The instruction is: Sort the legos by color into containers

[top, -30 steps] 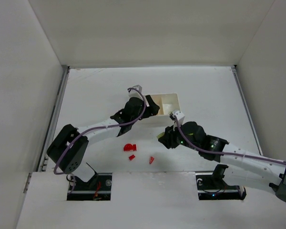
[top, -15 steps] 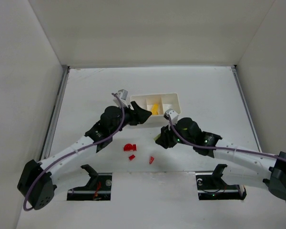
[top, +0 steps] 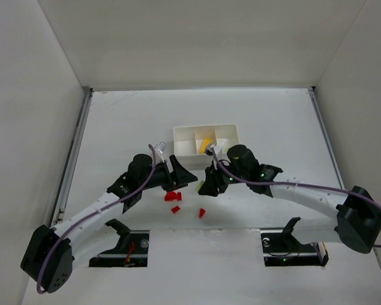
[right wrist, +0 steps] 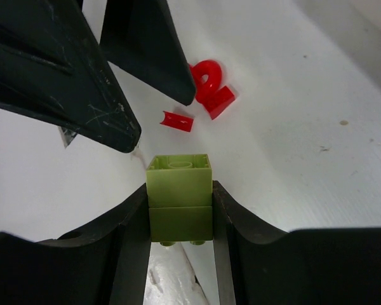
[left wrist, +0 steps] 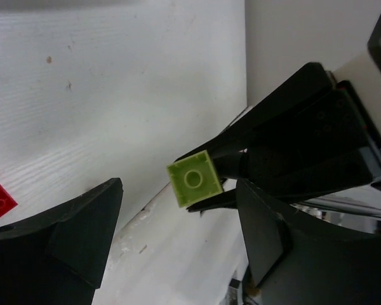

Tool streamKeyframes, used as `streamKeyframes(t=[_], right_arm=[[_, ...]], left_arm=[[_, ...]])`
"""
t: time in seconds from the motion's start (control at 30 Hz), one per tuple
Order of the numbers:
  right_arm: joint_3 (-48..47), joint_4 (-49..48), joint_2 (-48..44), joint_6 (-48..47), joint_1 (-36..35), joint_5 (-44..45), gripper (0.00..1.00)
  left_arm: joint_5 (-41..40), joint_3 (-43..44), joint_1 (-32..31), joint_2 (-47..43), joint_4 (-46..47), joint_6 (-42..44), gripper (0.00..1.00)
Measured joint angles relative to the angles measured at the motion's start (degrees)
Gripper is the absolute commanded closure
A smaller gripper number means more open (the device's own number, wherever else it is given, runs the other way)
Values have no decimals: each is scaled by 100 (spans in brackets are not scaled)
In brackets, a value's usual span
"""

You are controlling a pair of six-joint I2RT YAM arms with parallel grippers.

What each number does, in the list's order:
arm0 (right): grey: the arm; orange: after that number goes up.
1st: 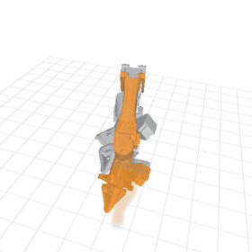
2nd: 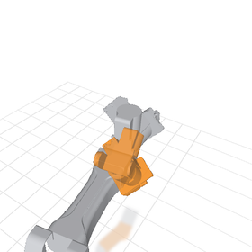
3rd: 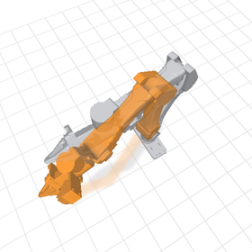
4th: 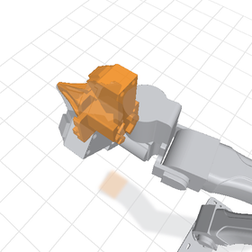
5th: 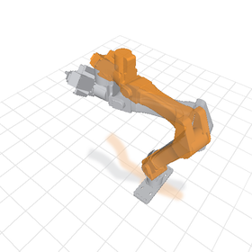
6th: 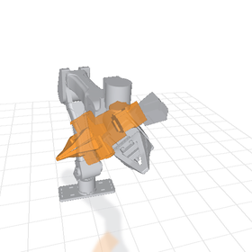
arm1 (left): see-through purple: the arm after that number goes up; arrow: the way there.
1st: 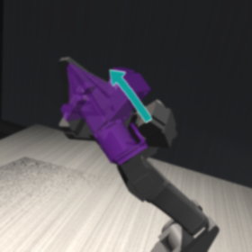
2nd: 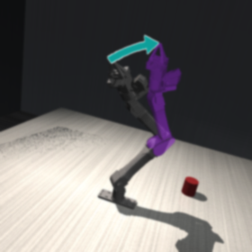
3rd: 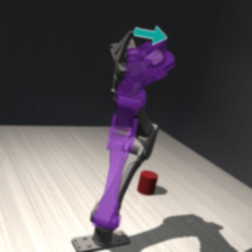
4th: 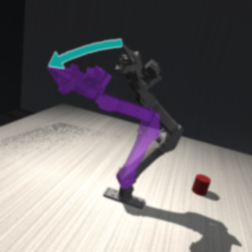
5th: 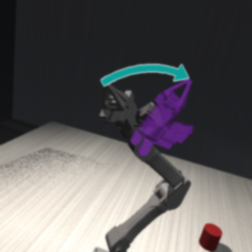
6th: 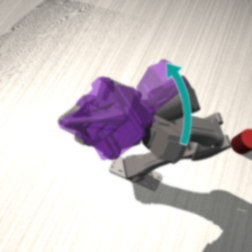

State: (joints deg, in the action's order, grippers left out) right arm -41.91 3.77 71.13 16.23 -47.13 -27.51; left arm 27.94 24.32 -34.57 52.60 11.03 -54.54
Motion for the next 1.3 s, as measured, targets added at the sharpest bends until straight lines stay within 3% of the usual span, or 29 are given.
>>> streamKeyframes(t=[0.17,0.37,0.57,0.87,1.3], right_arm=[[-83,4,221,-52,-168,-107,69],[-203,2,210,-111,-304,-140,69],[-238,4,208,-157,-319,-138,69],[-238,83,199,-341,-319,-28,70],[-271,304,153,-605,-330,201,69]], left_arm=[[442,-175,94,201,474,-654,30],[721,-221,59,455,763,-1025,39],[811,-221,-68,468,892,-1178,49],[835,-221,-227,658,901,-1255,53],[892,-210,-262,909,1025,-1373,75]])
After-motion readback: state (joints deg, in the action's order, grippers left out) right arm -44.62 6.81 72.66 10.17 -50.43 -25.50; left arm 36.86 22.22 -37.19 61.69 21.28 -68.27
